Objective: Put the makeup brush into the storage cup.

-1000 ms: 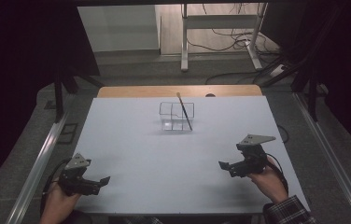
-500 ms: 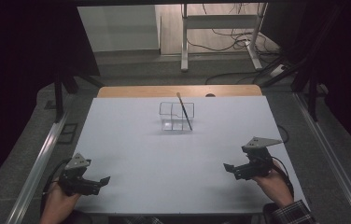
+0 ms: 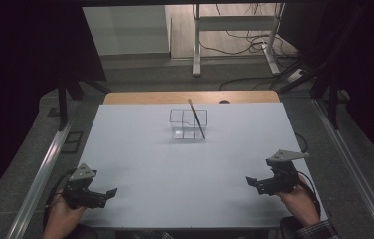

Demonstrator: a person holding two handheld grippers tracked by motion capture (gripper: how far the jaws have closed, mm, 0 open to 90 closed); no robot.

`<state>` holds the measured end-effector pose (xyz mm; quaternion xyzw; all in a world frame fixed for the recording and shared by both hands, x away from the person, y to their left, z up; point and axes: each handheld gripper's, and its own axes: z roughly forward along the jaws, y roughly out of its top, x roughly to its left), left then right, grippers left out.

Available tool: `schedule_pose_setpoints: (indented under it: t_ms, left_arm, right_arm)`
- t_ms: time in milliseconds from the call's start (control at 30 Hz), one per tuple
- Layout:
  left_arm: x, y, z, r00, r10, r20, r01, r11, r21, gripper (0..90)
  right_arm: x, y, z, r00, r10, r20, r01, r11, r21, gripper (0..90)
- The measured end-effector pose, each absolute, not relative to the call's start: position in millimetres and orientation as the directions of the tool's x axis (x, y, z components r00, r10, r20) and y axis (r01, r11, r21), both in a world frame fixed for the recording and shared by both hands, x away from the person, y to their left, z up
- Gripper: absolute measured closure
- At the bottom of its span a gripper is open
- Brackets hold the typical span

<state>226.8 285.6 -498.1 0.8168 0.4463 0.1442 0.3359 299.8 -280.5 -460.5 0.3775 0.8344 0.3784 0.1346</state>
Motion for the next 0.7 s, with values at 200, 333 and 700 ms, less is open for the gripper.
schedule_pose_setpoints:
  t_ms: [200,333,700]
  left_arm:
    - [226.8,285.5,-498.1,0.56,0.826,-0.064,0.633,-0.377,0.677,0.0]
    - [226.8,285.5,-498.1,0.56,0.826,-0.063,0.633,-0.377,0.676,0.0]
    - [226.8,285.4,-498.1,0.56,0.826,-0.063,0.632,-0.377,0.676,0.0]
  right_arm:
    - [294.6,-288.5,-460.3,-0.663,0.746,0.057,0.536,0.42,0.732,0.0]
    - [291.6,-293.9,-460.2,-0.655,0.754,0.058,0.54,0.412,0.733,0.0]
    - [283.0,-309.0,-459.6,-0.624,0.78,0.047,0.549,0.395,0.737,0.0]
